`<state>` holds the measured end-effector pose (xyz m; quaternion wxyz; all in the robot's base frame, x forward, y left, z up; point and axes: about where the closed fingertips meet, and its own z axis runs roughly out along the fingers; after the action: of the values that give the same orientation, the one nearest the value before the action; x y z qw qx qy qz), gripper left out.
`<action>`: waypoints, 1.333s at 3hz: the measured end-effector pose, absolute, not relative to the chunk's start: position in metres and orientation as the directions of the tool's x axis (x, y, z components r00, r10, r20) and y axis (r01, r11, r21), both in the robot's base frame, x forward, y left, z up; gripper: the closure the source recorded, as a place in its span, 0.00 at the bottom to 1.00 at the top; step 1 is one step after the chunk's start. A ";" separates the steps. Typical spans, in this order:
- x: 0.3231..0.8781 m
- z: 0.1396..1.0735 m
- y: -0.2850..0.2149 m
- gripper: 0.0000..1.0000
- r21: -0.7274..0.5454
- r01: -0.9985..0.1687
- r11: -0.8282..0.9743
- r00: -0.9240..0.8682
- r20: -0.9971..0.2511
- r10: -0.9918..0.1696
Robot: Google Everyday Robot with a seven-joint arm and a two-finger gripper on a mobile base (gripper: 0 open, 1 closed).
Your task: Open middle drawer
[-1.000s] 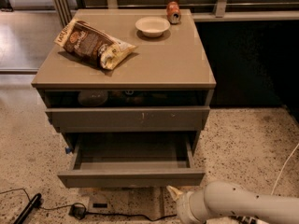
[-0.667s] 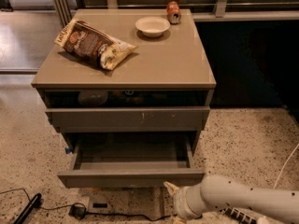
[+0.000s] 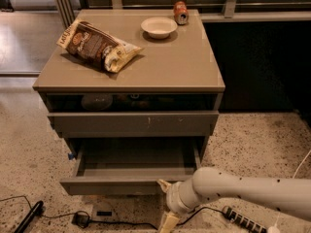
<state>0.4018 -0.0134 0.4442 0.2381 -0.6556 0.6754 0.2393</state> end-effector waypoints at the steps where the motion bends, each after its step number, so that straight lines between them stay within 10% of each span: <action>1: 0.405 0.445 -0.009 0.00 0.010 -1.000 0.018 -0.021 -0.637 -0.771; 4: 0.433 0.485 -0.023 0.00 -0.227 -0.963 0.143 0.054 -0.685 -0.726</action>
Offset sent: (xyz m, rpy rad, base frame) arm 0.0139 -0.0039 0.0081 0.0443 -0.0515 -0.0520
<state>0.4326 -0.0228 0.4853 0.3553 -0.6330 0.6674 0.1666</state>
